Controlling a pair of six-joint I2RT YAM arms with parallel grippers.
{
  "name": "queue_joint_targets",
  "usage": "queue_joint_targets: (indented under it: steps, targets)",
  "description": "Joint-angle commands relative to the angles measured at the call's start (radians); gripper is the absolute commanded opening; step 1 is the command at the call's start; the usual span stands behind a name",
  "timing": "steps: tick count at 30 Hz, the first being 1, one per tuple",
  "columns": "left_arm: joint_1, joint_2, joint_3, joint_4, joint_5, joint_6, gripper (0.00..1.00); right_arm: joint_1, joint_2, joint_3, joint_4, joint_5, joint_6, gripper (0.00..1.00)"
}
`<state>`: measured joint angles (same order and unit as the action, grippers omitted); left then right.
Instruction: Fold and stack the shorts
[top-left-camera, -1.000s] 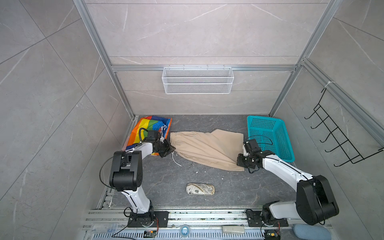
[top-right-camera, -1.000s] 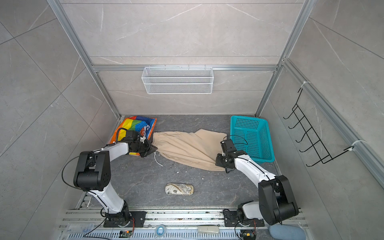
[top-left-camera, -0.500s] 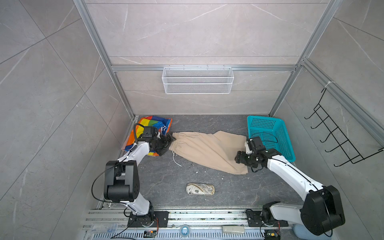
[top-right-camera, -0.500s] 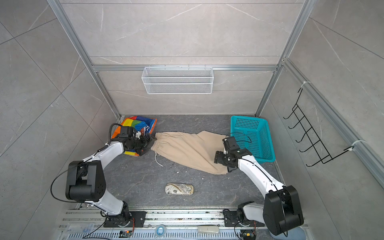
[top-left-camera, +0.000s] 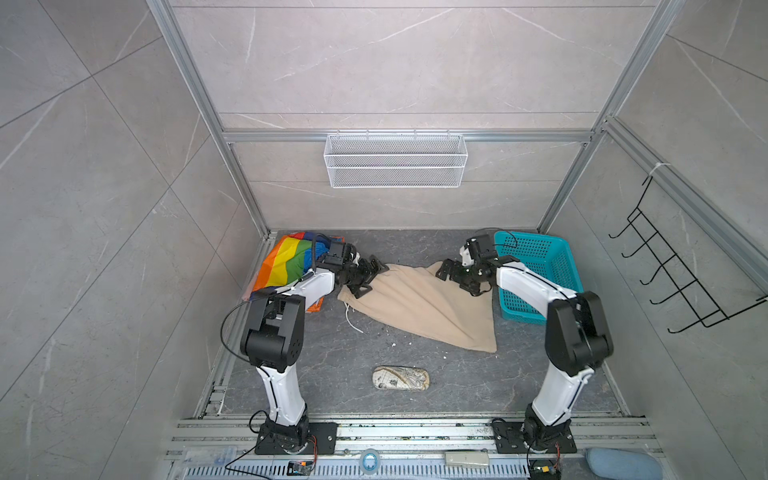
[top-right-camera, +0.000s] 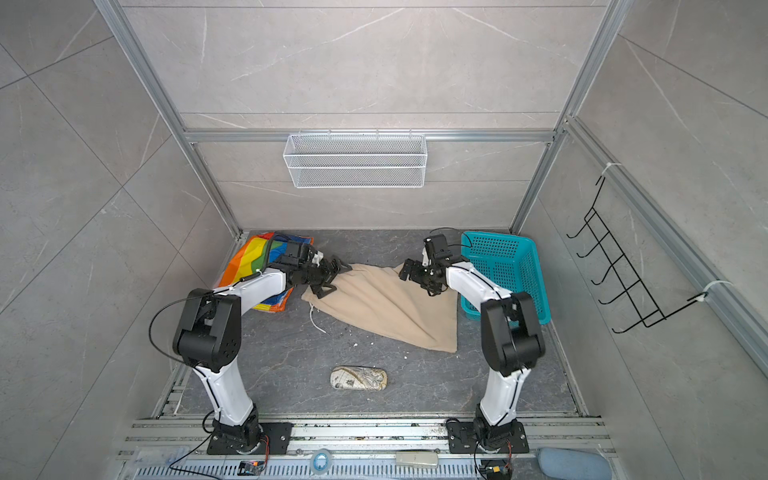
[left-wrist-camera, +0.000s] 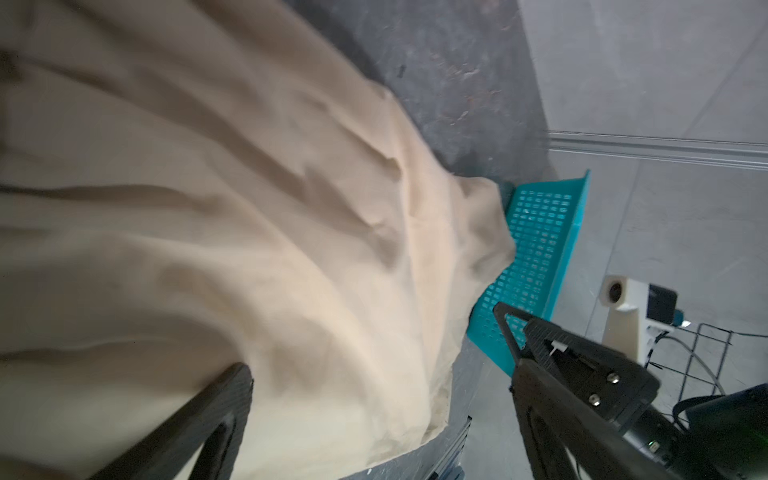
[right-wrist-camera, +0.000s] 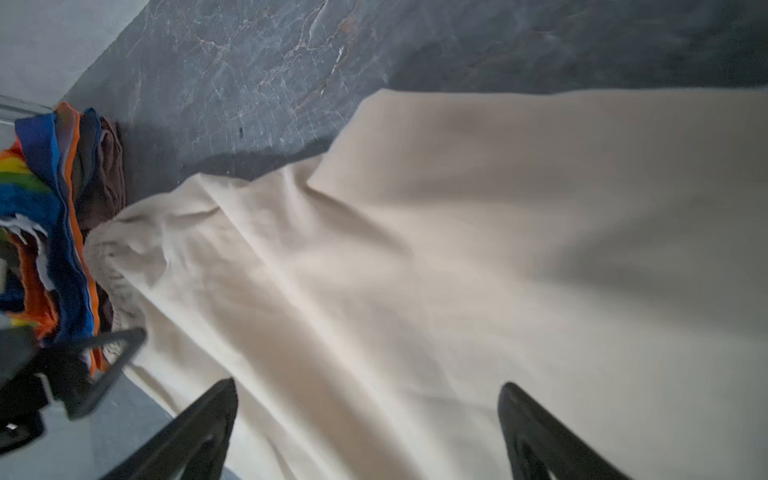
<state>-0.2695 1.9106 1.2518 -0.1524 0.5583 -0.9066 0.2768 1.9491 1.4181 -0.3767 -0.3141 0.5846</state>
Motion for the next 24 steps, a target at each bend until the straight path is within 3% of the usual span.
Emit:
queue_joint_targets:
  steps: [1,16,24]
  targets:
    - [0.017,0.0,-0.013,0.041,0.003,-0.003,0.99,0.005,0.112,0.109,0.119,-0.134,0.088,0.99]
    - [0.051,-0.073,-0.272,0.095,-0.015,0.006,0.99,-0.123,0.454,0.444,-0.049,-0.034,-0.045,0.99]
    - [0.046,-0.165,-0.303,0.122,0.006,-0.049,0.99,-0.135,0.48,0.591,-0.144,-0.032,-0.097,0.99]
